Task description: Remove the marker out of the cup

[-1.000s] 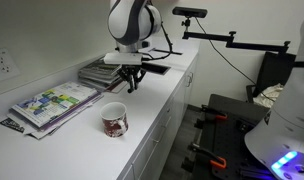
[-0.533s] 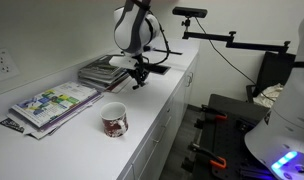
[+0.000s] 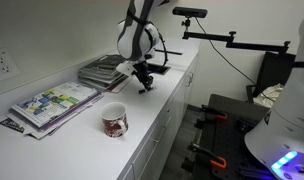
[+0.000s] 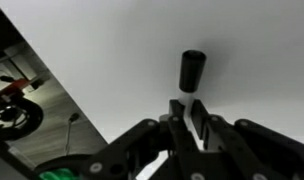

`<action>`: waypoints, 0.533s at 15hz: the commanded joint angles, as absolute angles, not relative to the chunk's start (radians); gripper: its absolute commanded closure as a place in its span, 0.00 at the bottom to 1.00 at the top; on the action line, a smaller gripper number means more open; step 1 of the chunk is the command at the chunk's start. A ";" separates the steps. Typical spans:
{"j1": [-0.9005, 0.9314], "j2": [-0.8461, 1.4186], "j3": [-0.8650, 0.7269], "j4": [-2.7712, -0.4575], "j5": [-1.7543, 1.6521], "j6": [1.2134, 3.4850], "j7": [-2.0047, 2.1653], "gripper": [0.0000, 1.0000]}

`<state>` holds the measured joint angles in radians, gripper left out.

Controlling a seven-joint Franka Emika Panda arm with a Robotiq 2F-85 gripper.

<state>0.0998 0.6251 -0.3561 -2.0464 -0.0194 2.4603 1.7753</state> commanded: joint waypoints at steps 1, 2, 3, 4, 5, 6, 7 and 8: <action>0.100 0.621 -0.351 -2.025 -0.023 2.427 1.826 0.95; 0.103 0.620 -0.352 -2.023 -0.028 2.430 1.834 0.95; 0.107 0.620 -0.354 -2.019 -0.034 2.430 1.838 0.95; 0.107 0.620 -0.351 -2.015 -0.035 2.431 1.836 0.95; 0.109 0.619 -0.350 -2.012 -0.036 2.434 1.835 0.95; 0.113 0.619 -0.351 -2.009 -0.039 2.432 1.838 0.95; 0.117 0.619 -0.351 -2.005 -0.043 2.435 1.840 0.95; 0.119 0.619 -0.349 -2.001 -0.043 2.435 1.838 0.95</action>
<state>0.1098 0.6249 -0.3499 -2.0152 -0.0231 2.4602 1.7986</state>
